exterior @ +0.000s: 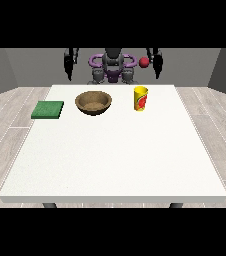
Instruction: Pick the cup and pour the ball into the bowl, then pick the bowl and place it on the pad
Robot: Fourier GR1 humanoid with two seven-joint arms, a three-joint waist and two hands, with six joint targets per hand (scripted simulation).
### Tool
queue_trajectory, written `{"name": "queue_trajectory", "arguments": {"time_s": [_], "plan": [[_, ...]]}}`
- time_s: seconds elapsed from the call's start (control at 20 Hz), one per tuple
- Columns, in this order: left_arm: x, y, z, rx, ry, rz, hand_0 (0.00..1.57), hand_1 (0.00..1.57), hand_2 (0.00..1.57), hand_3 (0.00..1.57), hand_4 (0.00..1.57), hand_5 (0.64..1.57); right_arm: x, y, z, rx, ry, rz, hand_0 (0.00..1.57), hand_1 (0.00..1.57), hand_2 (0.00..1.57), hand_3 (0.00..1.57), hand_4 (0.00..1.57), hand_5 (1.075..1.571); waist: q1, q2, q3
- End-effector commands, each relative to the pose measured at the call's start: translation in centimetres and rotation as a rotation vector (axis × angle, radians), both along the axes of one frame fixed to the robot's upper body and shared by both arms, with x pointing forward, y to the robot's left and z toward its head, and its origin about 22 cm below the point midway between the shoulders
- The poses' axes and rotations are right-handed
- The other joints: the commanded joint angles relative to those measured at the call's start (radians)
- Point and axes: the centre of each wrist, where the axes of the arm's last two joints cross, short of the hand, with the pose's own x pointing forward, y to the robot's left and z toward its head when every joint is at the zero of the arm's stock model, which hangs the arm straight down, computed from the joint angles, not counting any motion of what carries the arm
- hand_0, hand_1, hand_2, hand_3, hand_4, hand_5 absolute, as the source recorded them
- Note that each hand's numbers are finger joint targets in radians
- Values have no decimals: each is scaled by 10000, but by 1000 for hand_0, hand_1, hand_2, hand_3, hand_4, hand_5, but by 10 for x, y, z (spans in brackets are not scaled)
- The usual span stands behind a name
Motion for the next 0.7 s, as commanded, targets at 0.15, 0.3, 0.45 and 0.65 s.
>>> {"name": "queue_trajectory", "arguments": {"time_s": [0.15, 0.3, 0.45, 0.65], "plan": [[2, 7, 26, 332, -203, -76, 0, 0, 0, 0, 0, 1557, 2, -8, 27, -281, -257, -47, 0, 0, 0, 0, 0, 1569, -94, -2277, -50], [19, 17, 64, -1166, -190, 56, 0, 0, 0, 0, 0, 1557, -3, -56, 35, 511, -337, -365, 0, 0, 0, 0, 0, 1569, -344, -2124, -48], [15, 56, 76, -999, -134, 488, 0, 0, 0, 0, 0, 1558, -13, -72, 43, 518, -148, -30, 0, 0, 0, 0, 0, 1569, -597, -1957, -63], [14, 69, 71, -1069, -1203, 727, 0, 0, 0, 0, 0, 1547, -3, -95, 66, 732, -1254, -104, 0, 0, 0, 0, 0, 1570, -462, -836, -65]]}}
